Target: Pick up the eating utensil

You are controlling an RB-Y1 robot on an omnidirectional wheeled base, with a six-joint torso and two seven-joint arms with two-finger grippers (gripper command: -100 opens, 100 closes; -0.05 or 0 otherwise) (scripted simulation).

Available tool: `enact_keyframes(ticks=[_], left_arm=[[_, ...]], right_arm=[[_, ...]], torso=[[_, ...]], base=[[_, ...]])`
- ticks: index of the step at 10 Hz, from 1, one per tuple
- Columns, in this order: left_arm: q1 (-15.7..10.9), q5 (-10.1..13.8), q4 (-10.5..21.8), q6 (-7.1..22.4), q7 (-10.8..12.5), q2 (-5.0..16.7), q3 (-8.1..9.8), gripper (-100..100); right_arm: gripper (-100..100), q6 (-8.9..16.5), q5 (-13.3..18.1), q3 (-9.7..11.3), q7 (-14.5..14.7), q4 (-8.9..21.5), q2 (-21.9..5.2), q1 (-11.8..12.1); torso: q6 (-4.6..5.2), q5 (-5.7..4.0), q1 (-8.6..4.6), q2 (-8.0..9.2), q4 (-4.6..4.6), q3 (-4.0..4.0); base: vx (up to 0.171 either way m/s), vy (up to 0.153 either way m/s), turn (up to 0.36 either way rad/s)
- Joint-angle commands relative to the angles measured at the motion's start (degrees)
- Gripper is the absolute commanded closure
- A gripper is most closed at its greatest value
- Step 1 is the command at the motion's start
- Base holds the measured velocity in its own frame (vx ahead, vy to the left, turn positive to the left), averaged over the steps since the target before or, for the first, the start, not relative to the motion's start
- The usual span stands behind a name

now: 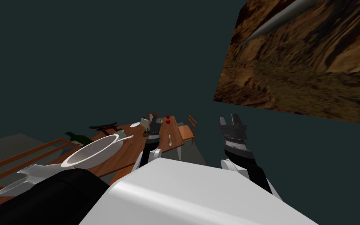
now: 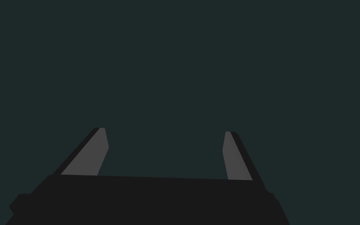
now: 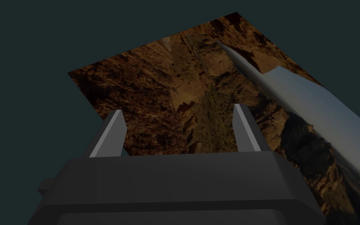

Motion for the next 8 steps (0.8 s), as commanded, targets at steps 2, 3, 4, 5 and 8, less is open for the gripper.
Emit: enact_keyframes(ticks=[2,3,4,5,8], left_arm=[[-0.8,0.3,1.1,1.1,-0.2,4.1,-0.15,-100],[-1.3,0.5,1.8,1.9,-0.3,5.9,-0.26,-100],[-1.9,0.8,2.7,2.8,-0.4,7.5,-0.39,-100],[-2.6,1.1,3.8,3.9,-0.6,9.0,-0.54,-100],[-5.3,2.1,8.1,8.0,-1.2,13.2,-1.13,-100]], right_arm=[[0,0.0,0.0,0.0,0.0,0.0,0.0,0.0],[0,0.0,0.0,0.0,0.0,0.0,0.0,0.0],[0,0.0,0.0,0.0,0.0,0.0,0.0,0.0],[0,0.0,0.0,0.0,0.0,0.0,0.0,0.0],[0,0.0,0.0,0.0,0.0,0.0,0.0,0.0]], torso=[[0.0,0.01,0.07,0.05,0.01,0.03],[0.0,0.03,0.15,0.12,0.02,0.06],[0.0,0.05,0.24,0.19,0.04,0.1],[0.0,0.07,0.28,0.25,0.05,0.14],[0.0,0.08,0.34,0.39,0.09,0.22]], base=[[-0.029,0.026,0.007],[-0.057,0.06,0.01],[-0.073,0.068,0.006],[-0.08,0.077,0.006],[-0.106,0.084,0.001]])
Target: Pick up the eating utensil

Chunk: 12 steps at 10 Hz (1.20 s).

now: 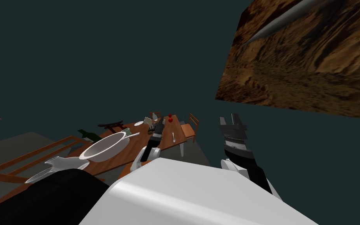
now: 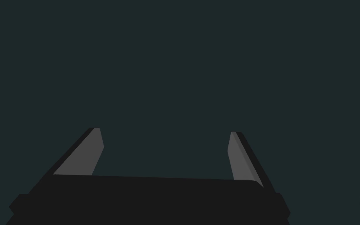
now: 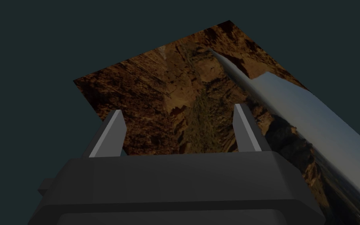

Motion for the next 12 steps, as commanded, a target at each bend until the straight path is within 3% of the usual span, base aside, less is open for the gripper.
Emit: enact_keyframes(ticks=[1,5,8,10,11,12], left_arm=[[-1.9,0.7,2.9,2.6,-0.3,2.3,-0.14,-100],[-6.4,2.0,10.1,9.6,-1.3,6.9,-1.21,-100],[-7.5,2.3,12.8,11.4,-1.6,7.9,-1.5,-100],[-9.8,2.7,16.3,15.1,-2.1,9.9,-2.11,-100],[-9.8,2.7,17.3,15.1,-2.1,9.9,-2.11,-100],[-10.9,2.8,19.1,16.9,-2.4,10.9,-2.42,-100]], right_arm=[[0,0.0,0.0,0.0,0.0,0.0,0.0,0.0],[0,0.0,0.0,0.0,0.0,0.0,0.0,0.0],[0,0.0,0.0,0.0,0.0,0.0,0.0,0.0],[0,0.0,0.0,0.0,0.0,0.0,0.0,0.0],[0,0.0,0.0,0.0,0.0,0.0,0.0,0.0],[0,0.0,0.0,0.0,0.0,0.0,0.0,0.0]], torso=[[0.0,0.0,0.0,0.0,0.0,0.0],[0.0,-0.01,-0.06,0.02,0.01,0.01],[0.01,-0.04,-0.18,-0.13,-0.02,-0.07],[0.01,-0.06,-0.27,-0.23,-0.04,-0.12],[0.01,-0.05,-0.25,-0.16,-0.03,-0.09],[0.0,-0.06,-0.28,-0.19,-0.03,-0.1]], base=[[-0.112,0.092,-0.002],[-0.118,0.08,-0.017],[-0.069,0.043,-0.016],[-0.065,0.025,-0.039],[-0.061,0.019,-0.019],[-0.052,0.011,-0.03]])
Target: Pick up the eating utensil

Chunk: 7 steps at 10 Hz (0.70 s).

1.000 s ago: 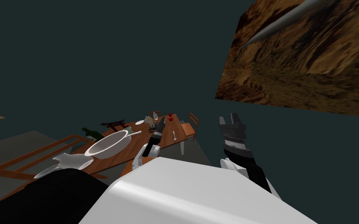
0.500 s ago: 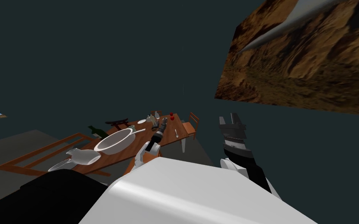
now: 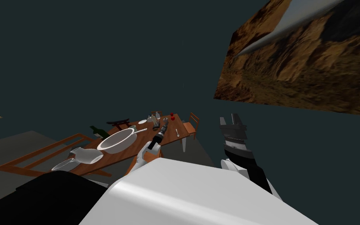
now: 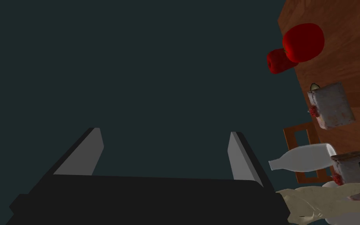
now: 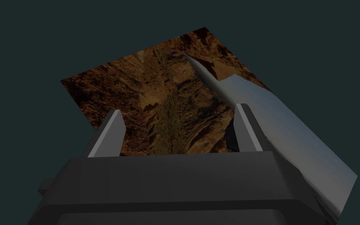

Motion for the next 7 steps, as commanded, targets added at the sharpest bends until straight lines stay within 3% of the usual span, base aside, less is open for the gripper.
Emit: enact_keyframes(ticks=[1,3,6,7], left_arm=[[-0.7,0.0,1.7,1.2,-0.2,0.4,-0.19,-100],[-2.8,0.2,5.5,4.8,-0.8,2.4,-0.82,-100],[-3.8,0.1,9.2,6.5,-1.0,3.5,-1.14,-100],[-4.8,0.1,11.8,8.2,-1.3,4.5,-1.45,-100]], right_arm=[[0,0.0,0.0,0.0,0.0,0.0,0.0,0.0],[0,0.0,0.0,0.0,0.0,0.0,0.0,0.0],[0,0.0,0.0,0.0,0.0,0.0,0.0,0.0],[0,0.0,0.0,0.0,0.0,0.0,0.0,0.0]], torso=[[0.0,0.0,0.0,0.0,0.0,0.0],[0.0,-0.01,-0.05,-0.06,-0.02,-0.04],[0.0,-0.03,-0.11,-0.08,-0.02,-0.04],[-0.01,-0.03,-0.13,-0.12,-0.03,-0.07]], base=[[-0.04,0.006,-0.023],[-0.045,-0.001,-0.064],[-0.032,-0.016,-0.04],[-0.019,-0.032,-0.071]])
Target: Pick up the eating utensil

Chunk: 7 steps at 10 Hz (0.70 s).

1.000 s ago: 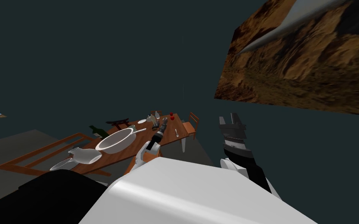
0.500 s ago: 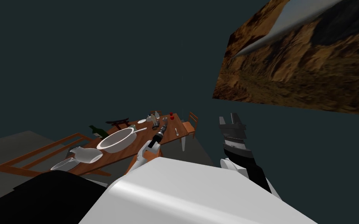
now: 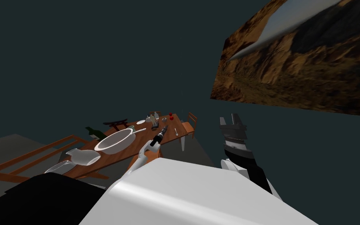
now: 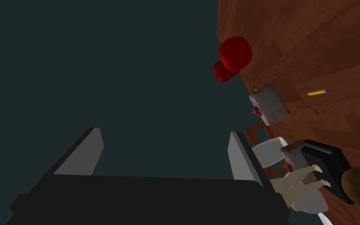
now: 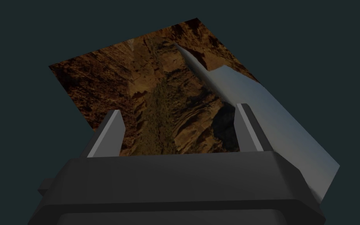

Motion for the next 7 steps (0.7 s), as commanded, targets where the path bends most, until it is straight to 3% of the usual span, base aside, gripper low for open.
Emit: enact_keyframes(ticks=[1,2,6,7], left_arm=[[-0.7,-0.1,2.9,2.5,-0.3,1.8,-0.42,-100],[-0.7,-0.1,3.5,2.5,-0.3,1.8,-0.42,-100],[-3.1,-0.8,11.3,7.0,-0.9,4.5,-1.35,-100],[-3.1,-0.8,11.6,7.0,-0.9,4.5,-1.35,-100]], right_arm=[[0,0.0,0.0,0.0,0.0,0.0,0.0,0.0],[0,0.0,0.0,0.0,0.0,0.0,0.0,0.0],[0,0.0,0.0,0.0,0.0,0.0,0.0,0.0],[0,0.0,0.0,0.0,0.0,0.0,0.0,0.0]], torso=[[0.0,0.0,0.0,0.0,0.0,0.0],[0.01,-0.02,-0.11,0.01,0.0,0.01],[-0.02,-0.03,-0.13,-0.11,-0.03,-0.07],[-0.01,-0.04,-0.14,-0.1,-0.02,-0.06]], base=[[-0.025,-0.066,-0.137],[-0.016,-0.052,-0.028],[0.01,-0.064,-0.079],[0.008,-0.06,-0.044]])
